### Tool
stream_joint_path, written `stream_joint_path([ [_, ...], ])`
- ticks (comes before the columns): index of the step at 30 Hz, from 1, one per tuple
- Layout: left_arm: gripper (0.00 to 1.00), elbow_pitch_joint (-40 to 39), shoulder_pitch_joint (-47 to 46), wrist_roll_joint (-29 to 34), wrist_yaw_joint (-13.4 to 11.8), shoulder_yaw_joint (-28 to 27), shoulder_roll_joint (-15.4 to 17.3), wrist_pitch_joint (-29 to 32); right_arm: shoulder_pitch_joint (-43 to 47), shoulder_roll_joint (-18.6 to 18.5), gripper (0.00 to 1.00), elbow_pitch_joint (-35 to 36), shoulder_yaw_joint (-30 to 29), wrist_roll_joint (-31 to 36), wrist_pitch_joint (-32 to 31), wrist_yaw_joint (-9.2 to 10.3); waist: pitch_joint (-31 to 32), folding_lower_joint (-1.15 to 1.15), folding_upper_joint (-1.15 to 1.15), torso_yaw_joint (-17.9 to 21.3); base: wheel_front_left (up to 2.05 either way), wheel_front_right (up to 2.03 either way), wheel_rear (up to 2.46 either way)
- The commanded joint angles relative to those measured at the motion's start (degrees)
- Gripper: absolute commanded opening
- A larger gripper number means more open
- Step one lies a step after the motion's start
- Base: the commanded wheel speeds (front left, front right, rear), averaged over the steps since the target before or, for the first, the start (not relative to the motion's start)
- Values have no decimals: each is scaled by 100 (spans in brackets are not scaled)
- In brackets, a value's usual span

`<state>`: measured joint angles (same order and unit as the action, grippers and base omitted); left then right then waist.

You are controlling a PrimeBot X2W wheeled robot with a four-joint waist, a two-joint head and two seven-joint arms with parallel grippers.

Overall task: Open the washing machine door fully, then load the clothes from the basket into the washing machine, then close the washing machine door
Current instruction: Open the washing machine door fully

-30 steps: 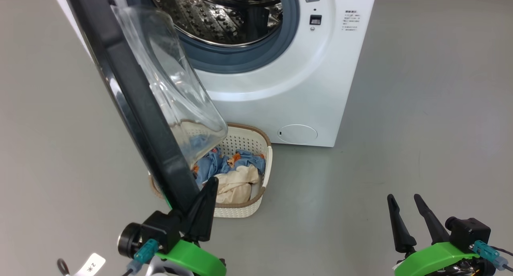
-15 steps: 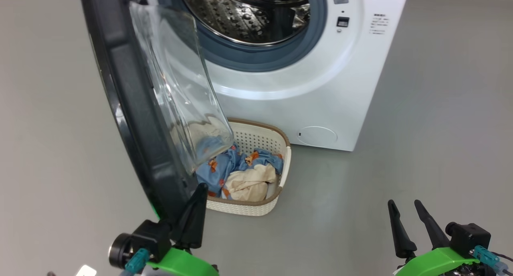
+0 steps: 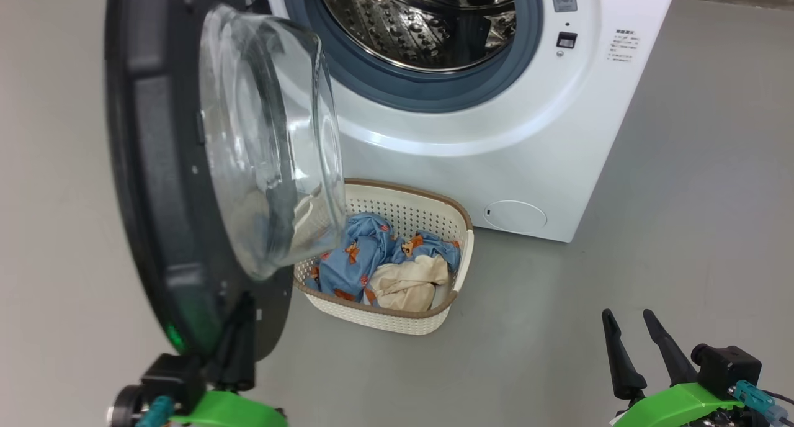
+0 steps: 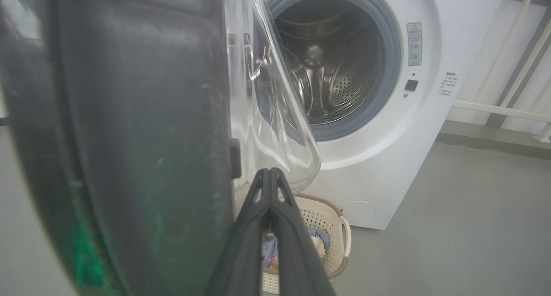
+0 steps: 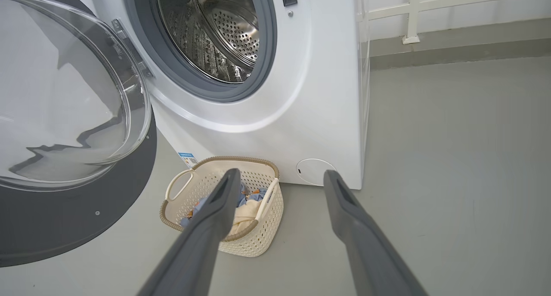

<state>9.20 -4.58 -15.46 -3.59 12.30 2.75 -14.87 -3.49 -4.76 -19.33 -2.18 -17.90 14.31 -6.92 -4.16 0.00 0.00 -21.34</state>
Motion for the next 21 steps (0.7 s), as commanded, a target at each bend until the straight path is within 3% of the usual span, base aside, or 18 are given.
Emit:
stream_joint_path([
  [1,0,-139,-73,-49,-86,-361,172,-13,-29,-2,100,123,149,-47,69,-57,8,0,0,-25,0,0,0],
  [21,0,393,-551,-285,-208,-1969,660,-13,-177,-190,100,116,275,-53,69,-57,-255,0,0,177,0,0,0],
])
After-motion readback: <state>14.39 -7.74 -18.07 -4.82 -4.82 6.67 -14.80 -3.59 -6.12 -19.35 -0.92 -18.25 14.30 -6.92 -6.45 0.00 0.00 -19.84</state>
